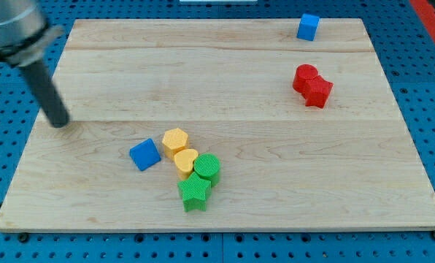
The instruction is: Move the blue triangle to the left side of the red blocks
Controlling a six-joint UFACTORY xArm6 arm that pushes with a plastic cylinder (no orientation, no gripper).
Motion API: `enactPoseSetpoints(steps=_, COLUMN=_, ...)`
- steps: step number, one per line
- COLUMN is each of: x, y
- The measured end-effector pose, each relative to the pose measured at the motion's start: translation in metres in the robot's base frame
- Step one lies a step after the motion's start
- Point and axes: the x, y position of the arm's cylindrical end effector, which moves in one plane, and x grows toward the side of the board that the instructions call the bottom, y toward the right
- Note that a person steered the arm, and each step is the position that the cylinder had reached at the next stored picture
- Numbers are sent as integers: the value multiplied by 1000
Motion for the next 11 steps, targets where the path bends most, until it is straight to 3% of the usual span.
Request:
enactPoseSetpoints(steps=1, x=90, y=-19)
enactPoseSetpoints(steps=2, x=128, y=82)
enactPoseSetpoints(steps=3, x=127, y=185)
enactPoseSetpoints(steps=6, x=67, y=174)
enactPoseSetpoints(steps=7, x=13, y=145)
enactPoseSetpoints(steps=8, x=-8, y=125)
enactPoseSetpoints(steps=10, x=-8, y=76)
enactPoseSetpoints(steps=11, x=-44, y=116)
